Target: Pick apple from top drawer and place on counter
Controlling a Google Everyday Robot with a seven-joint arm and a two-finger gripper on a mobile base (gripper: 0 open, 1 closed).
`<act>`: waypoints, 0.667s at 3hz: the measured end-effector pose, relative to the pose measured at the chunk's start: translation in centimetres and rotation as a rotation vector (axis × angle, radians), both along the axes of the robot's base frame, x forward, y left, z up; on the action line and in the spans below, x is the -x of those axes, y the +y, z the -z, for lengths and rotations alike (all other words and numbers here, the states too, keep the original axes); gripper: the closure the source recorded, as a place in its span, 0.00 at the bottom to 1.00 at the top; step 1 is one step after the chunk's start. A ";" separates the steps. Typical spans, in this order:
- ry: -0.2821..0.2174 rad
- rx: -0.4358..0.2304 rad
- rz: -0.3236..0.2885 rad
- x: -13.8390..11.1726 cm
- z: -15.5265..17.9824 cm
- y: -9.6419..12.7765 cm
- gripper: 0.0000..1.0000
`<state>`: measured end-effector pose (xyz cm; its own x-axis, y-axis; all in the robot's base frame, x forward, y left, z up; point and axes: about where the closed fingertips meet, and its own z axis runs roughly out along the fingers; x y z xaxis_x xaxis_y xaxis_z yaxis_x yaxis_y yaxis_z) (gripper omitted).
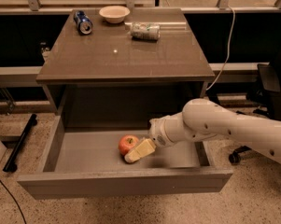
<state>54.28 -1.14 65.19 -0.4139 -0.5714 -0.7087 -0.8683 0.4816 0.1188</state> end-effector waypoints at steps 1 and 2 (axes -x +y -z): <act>0.012 -0.019 0.008 0.1 1.1 0.7 0.00; 0.013 -0.060 -0.001 0.1 1.7 2.3 0.00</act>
Offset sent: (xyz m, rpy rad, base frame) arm -0.0001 0.0416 -0.0225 0.1128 0.0118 0.0109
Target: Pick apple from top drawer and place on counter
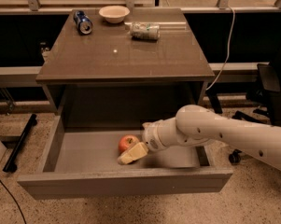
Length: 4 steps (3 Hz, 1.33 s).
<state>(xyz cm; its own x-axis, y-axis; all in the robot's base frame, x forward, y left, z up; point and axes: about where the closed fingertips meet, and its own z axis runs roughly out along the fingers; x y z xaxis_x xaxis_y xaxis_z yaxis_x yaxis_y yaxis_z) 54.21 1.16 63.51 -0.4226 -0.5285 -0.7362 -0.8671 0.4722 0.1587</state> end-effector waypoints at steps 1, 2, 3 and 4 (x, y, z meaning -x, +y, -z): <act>0.006 -0.028 -0.031 0.1 0.8 1.7 0.16; 0.011 -0.042 -0.048 0.0 1.3 2.6 0.39; 0.005 -0.044 -0.056 0.0 0.9 2.8 0.63; -0.035 -0.068 -0.075 -0.5 -2.2 1.6 0.94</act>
Offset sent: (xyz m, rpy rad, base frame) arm 0.0020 0.0333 -0.0177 0.0573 0.0157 0.0607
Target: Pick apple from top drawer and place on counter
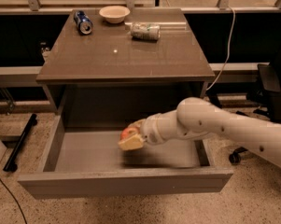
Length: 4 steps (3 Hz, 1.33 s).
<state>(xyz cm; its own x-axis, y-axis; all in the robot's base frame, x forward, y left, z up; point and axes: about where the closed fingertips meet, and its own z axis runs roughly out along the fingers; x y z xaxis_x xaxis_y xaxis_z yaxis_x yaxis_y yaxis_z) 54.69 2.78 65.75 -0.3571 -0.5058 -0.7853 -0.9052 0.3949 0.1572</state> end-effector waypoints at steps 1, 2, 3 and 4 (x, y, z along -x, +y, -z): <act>-0.035 -0.019 -0.032 -0.1 -3.0 -1.3 1.00; -0.088 -0.019 -0.065 -0.1 -7.4 -3.6 1.00; -0.160 0.057 -0.096 -1.0 -14.2 -6.2 1.00; -0.203 0.114 -0.107 -2.2 -19.1 -7.5 1.00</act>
Offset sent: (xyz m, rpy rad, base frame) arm 0.0001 -0.0679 0.1324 0.0167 -0.1522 0.1133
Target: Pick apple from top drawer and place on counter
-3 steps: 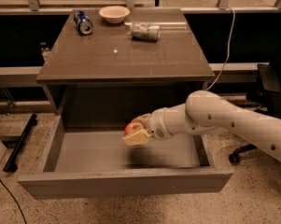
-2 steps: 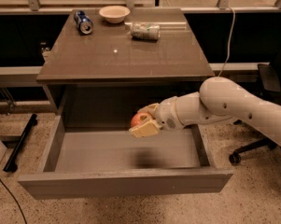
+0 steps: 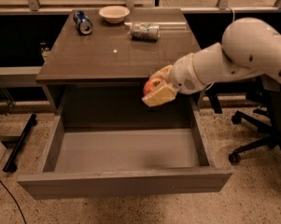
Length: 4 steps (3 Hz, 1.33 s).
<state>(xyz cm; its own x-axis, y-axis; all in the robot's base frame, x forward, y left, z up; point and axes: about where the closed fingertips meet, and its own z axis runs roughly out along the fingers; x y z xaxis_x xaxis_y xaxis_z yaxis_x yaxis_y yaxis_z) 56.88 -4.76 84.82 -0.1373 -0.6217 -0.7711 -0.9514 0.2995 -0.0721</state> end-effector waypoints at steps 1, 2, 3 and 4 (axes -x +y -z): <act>-0.037 0.007 0.026 -2.4 -4.1 -1.5 1.00; -0.050 -0.023 0.164 -6.5 -6.2 -2.9 1.00; -0.077 -0.074 0.280 -9.9 -6.9 -3.5 1.00; -0.071 -0.147 0.373 -13.4 -5.4 -4.0 1.00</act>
Offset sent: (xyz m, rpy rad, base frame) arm 0.1029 -0.0503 0.0919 0.0502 -0.0878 -0.3054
